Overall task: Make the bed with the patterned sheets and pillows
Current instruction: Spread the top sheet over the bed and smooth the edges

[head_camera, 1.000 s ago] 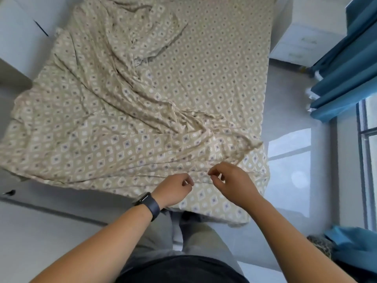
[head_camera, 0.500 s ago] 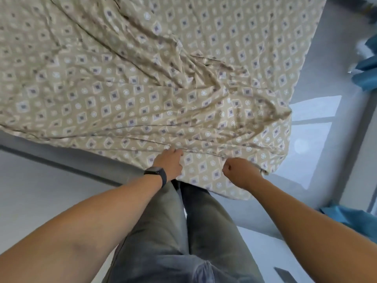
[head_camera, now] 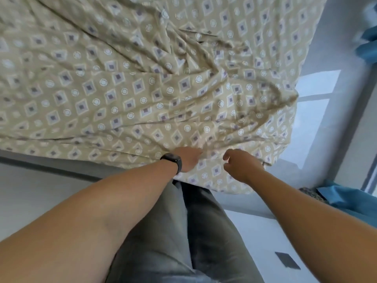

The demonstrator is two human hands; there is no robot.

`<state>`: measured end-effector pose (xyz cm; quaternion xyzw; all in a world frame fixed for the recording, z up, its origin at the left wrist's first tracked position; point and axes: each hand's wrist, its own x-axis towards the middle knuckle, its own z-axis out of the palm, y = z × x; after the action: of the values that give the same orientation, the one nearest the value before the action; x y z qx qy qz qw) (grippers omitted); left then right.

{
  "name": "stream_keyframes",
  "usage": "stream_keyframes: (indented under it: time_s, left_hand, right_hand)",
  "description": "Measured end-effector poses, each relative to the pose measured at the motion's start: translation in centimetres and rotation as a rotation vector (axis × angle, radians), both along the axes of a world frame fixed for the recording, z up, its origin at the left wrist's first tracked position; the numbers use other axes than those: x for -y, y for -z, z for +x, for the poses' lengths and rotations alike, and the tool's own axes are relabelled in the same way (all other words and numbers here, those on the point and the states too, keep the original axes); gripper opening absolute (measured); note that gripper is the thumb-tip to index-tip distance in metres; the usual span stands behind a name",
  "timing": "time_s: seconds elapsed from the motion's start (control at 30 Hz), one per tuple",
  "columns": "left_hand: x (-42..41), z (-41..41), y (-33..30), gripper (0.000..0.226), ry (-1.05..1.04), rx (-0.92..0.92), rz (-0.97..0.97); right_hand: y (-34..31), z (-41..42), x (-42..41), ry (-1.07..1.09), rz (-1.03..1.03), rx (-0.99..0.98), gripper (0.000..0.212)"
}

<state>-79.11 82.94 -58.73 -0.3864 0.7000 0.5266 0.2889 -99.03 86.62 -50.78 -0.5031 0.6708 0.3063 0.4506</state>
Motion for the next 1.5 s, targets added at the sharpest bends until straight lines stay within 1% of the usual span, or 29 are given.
stream_keyframes:
  time_s: [0.07,0.13,0.17,0.2,0.23,0.27,0.33,0.37,0.4,0.47,0.53,0.6,0.63,0.67,0.73,0.77,0.83,0.93,1.0,1.1,1.2,1.3,1.33,1.37,1.4,1.43,1.47,1.5]
  left_hand:
    - [-0.5,-0.2,-3.8,0.013,-0.069,-0.101,0.040]
    - [-0.4,0.0,-8.4,0.024,-0.116,-0.153,0.117]
    - [-0.5,0.0,-9.2,0.030,-0.140,-0.157,0.173]
    - [-0.3,0.1,-10.8,0.033,-0.161,-0.159,0.196]
    - [-0.4,0.3,-12.0,0.035,-0.177,-0.166,0.220]
    - [-0.6,0.4,-13.1,0.034,-0.187,-0.169,0.227]
    - [-1.5,0.6,-16.1,0.022,-0.183,-0.168,0.194]
    - [-1.9,0.8,-16.6,0.018,-0.185,-0.166,0.179]
    - [-2.3,0.9,-17.3,0.021,-0.168,-0.152,0.136]
    - [-3.9,0.4,-19.1,0.040,-0.084,-0.095,-0.007]
    - [-5.5,-0.5,-20.2,0.058,0.039,-0.020,-0.140]
    - [-8.0,-2.7,-21.1,0.068,0.127,0.015,-0.288]
    - [-9.5,-4.1,-21.2,0.067,0.147,0.017,-0.372]
    - [-11.2,-5.8,-21.4,0.061,0.146,0.001,-0.443]
    - [-14.3,-9.4,-21.8,0.046,0.070,0.012,-0.583]
    - [-15.4,-10.8,-22.1,0.043,0.026,0.037,-0.633]
    - [-17.9,-14.2,-23.7,0.039,-0.056,0.071,-0.710]
    - [-20.6,-16.0,-25.0,0.036,-0.169,0.107,-0.790]
    - [-21.3,-16.3,-25.4,0.031,-0.185,0.087,-0.813]
    - [-22.4,-15.8,-25.7,0.024,-0.215,0.074,-0.779]
    - [-24.1,-15.2,-24.8,0.022,-0.235,0.108,-0.726]
    - [-26.3,-15.5,-24.2,0.029,-0.220,0.141,-0.683]
    - [-27.1,-15.9,-23.9,0.032,-0.268,0.147,-0.677]
    - [-28.0,-16.6,-23.9,0.028,-0.383,0.166,-0.630]
    - [-28.7,-17.5,-23.5,0.019,-0.601,0.163,-0.548]
    - [-29.1,-18.6,-23.0,0.013,-0.862,0.161,-0.446]
    - [-29.9,-20.1,-22.6,0.016,-1.170,0.158,-0.275]
    - [-29.7,-21.1,-22.5,0.029,-1.454,0.104,-0.051]
  right_hand:
    - [-1.8,-0.1,-0.6,-0.068,-0.114,-0.048,0.057]
    - [-4.2,-0.1,-1.5,-0.153,-0.201,-0.111,0.082]
    - [-3.7,-0.1,-2.2,-0.189,-0.197,-0.141,0.089]
    - [-4.0,-0.2,-2.6,-0.218,-0.226,-0.182,0.090]
    - [-4.0,-0.3,-3.1,-0.226,-0.242,-0.218,0.085]
    - [-4.0,-0.6,-3.4,-0.213,-0.267,-0.253,0.073]
    - [-5.1,-1.1,-4.4,-0.170,-0.330,-0.282,0.044]
    - [-5.2,-1.3,-4.8,-0.153,-0.345,-0.285,0.038]
    - [-5.6,-1.7,-5.4,-0.129,-0.361,-0.280,0.036]
    - [-7.2,-3.6,-7.0,-0.085,-0.391,-0.234,0.033]
    - [-8.1,-5.5,-8.1,-0.028,-0.402,-0.112,0.026]
    - [-9.7,-6.8,-8.7,0.071,-0.390,0.067,0.019]
    - [-10.6,-7.2,-9.0,0.086,-0.374,0.171,0.017]
    - [-11.5,-7.7,-9.4,0.056,-0.385,0.249,0.015]
    - [-13.2,-8.8,-10.2,-0.016,-0.429,0.362,0.011]
    - [-13.9,-9.3,-10.5,-0.033,-0.431,0.406,0.012]
    - [-15.6,-12.1,-11.9,-0.072,-0.415,0.428,0.019]
    - [-16.8,-14.6,-13.4,-0.240,-0.418,0.375,0.028]
    - [-17.3,-15.2,-13.8,-0.337,-0.416,0.364,0.030]
    - [-17.4,-15.2,-13.7,-0.472,-0.381,0.349,0.036]
    - [-16.9,-15.0,-14.6,-0.583,-0.249,0.322,0.042]
    - [-16.4,-14.9,-16.7,-0.637,-0.191,0.293,0.044]
    - [-16.1,-14.8,-17.3,-0.612,-0.187,0.297,0.043]
    - [-15.9,-14.9,-17.9,-0.564,-0.174,0.325,0.042]
    - [-15.7,-14.8,-18.1,-0.494,-0.164,0.368,0.041]
    - [-15.7,-14.7,-18.2,-0.423,-0.154,0.415,0.042]
    - [-15.8,-14.9,-18.5,-0.377,-0.138,0.463,0.044]
    - [-16.0,-14.8,-18.2,-0.317,-0.140,0.504,0.046]
